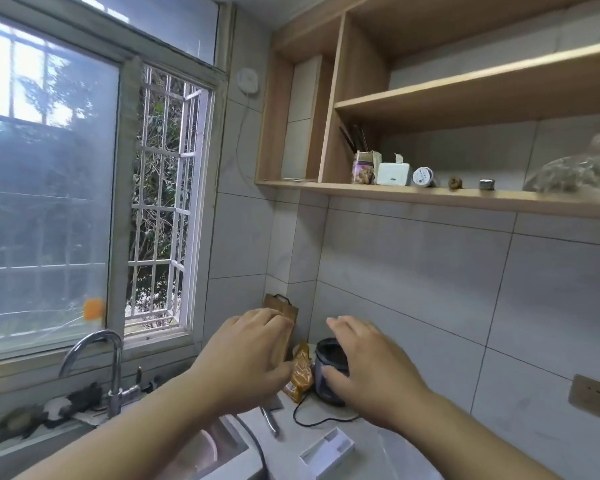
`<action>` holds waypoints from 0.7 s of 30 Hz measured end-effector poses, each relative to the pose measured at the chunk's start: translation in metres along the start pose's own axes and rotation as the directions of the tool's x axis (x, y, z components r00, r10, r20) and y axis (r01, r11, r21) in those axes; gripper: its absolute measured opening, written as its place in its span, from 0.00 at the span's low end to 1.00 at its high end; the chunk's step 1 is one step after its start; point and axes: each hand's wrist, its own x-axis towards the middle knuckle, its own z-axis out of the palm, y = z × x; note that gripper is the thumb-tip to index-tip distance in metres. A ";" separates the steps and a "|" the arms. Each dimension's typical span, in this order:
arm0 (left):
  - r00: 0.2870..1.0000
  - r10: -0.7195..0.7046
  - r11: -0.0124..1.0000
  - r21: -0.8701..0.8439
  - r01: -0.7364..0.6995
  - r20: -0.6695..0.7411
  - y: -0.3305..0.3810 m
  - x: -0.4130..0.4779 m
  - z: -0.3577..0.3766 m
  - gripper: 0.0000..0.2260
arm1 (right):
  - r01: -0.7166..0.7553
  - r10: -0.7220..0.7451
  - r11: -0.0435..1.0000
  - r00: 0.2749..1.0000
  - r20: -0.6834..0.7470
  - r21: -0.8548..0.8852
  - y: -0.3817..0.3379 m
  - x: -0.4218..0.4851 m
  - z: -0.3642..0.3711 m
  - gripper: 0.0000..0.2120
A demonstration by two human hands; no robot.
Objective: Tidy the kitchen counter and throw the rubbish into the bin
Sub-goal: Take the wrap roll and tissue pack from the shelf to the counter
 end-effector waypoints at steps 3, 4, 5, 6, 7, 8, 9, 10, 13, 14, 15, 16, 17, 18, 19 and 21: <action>1.000 -0.006 1.000 0.003 0.006 -0.008 -0.004 0.031 0.007 0.27 | -0.020 0.019 1.000 0.999 -0.040 -0.018 0.024 0.020 0.002 0.35; 1.000 -0.007 1.000 -0.001 0.007 -0.007 -0.003 0.043 0.009 0.27 | -0.023 0.023 1.000 0.998 -0.057 -0.004 0.032 0.027 0.003 0.35; 1.000 -0.012 1.000 -0.005 0.012 -0.005 -0.001 0.054 0.010 0.27 | -0.032 0.033 0.999 0.998 -0.062 0.013 0.038 0.032 0.003 0.35; 1.000 -0.009 1.000 -0.008 0.008 -0.012 0.003 0.067 0.012 0.27 | -0.033 0.035 0.999 0.997 -0.075 0.022 0.046 0.038 0.004 0.35; 1.000 -0.001 1.000 -0.014 0.001 -0.017 0.005 0.079 0.014 0.27 | -0.033 0.035 0.999 0.996 -0.087 0.026 0.052 0.044 0.005 0.35; 1.000 0.008 1.000 -0.021 -0.009 -0.019 0.008 0.090 0.015 0.28 | -0.034 0.037 0.999 0.994 -0.100 0.033 0.058 0.050 0.006 0.35; 0.999 0.021 0.999 -0.025 -0.022 -0.026 0.010 0.102 0.015 0.28 | -0.045 0.049 0.998 0.993 -0.107 0.039 0.065 0.055 0.006 0.35; 0.999 0.036 0.999 -0.028 -0.037 -0.031 0.012 0.113 0.015 0.28 | -0.058 0.063 0.997 0.992 -0.114 0.050 0.070 0.060 0.005 0.35; 0.996 0.075 0.996 -0.033 -0.077 -0.047 0.014 0.143 0.017 0.29 | -0.070 0.075 0.997 0.989 -0.124 0.044 0.084 0.074 0.000 0.35; 0.994 0.089 0.995 -0.039 -0.091 -0.058 0.014 0.153 0.019 0.29 | -0.068 0.072 0.997 0.988 -0.133 0.030 0.089 0.079 -0.002 0.35; 0.993 0.100 0.993 -0.049 -0.103 -0.068 0.013 0.163 0.021 0.29 | -0.075 0.077 0.997 0.987 -0.144 0.020 0.095 0.085 -0.004 0.35; 0.990 0.112 0.991 -0.060 -0.117 -0.083 0.011 0.174 0.025 0.29 | -0.086 0.087 0.996 0.984 -0.155 0.013 0.100 0.090 -0.005 0.35; 0.988 0.120 0.989 -0.072 -0.128 -0.100 0.009 0.185 0.028 0.29 | -0.099 0.098 0.995 0.982 -0.163 0.005 0.106 0.095 -0.005 0.35; 0.985 0.128 0.987 -0.085 -0.138 -0.118 0.007 0.195 0.033 0.29 | -0.111 0.109 0.994 0.980 -0.168 -0.004 0.111 0.101 -0.005 0.35; 0.982 0.136 0.984 -0.099 -0.150 -0.133 0.006 0.205 0.037 0.29 | -0.127 0.123 0.992 0.977 -0.172 -0.015 0.116 0.106 -0.004 0.35; 0.975 0.155 0.975 -0.134 -0.176 -0.158 0.002 0.225 0.047 0.29 | -0.163 0.155 0.986 0.973 -0.173 -0.036 0.126 0.116 0.000 0.34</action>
